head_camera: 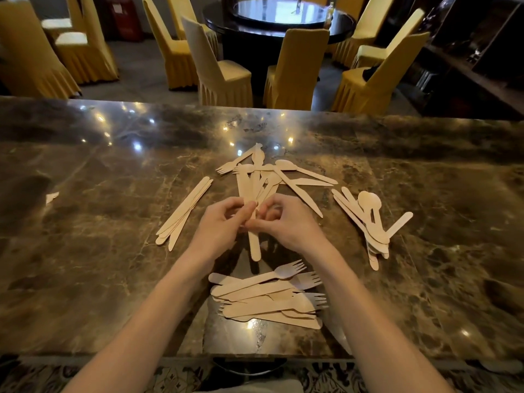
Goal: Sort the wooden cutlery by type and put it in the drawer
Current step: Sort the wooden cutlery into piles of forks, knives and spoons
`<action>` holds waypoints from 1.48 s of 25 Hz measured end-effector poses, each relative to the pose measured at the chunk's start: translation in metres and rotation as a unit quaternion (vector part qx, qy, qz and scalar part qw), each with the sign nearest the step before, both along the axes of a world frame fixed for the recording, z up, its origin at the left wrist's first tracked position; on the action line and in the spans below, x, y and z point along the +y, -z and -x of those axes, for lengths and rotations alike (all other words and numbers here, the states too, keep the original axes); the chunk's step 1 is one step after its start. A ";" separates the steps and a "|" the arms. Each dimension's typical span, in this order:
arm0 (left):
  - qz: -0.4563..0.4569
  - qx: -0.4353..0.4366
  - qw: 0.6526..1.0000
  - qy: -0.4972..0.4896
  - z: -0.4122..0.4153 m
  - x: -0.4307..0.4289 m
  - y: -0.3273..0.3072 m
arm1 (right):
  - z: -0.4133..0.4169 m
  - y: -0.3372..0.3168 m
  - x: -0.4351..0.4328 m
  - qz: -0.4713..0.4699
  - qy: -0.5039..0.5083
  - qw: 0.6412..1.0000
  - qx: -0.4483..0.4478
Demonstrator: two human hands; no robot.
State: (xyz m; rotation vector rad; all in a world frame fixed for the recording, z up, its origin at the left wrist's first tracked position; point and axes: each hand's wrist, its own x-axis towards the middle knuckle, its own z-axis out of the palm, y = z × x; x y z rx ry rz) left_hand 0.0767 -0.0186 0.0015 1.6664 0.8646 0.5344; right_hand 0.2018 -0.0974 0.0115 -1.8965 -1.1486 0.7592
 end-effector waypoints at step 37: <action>-0.265 0.212 0.927 -0.157 0.059 0.109 0.014 | -0.150 0.028 0.026 0.010 0.217 0.945 -0.243</action>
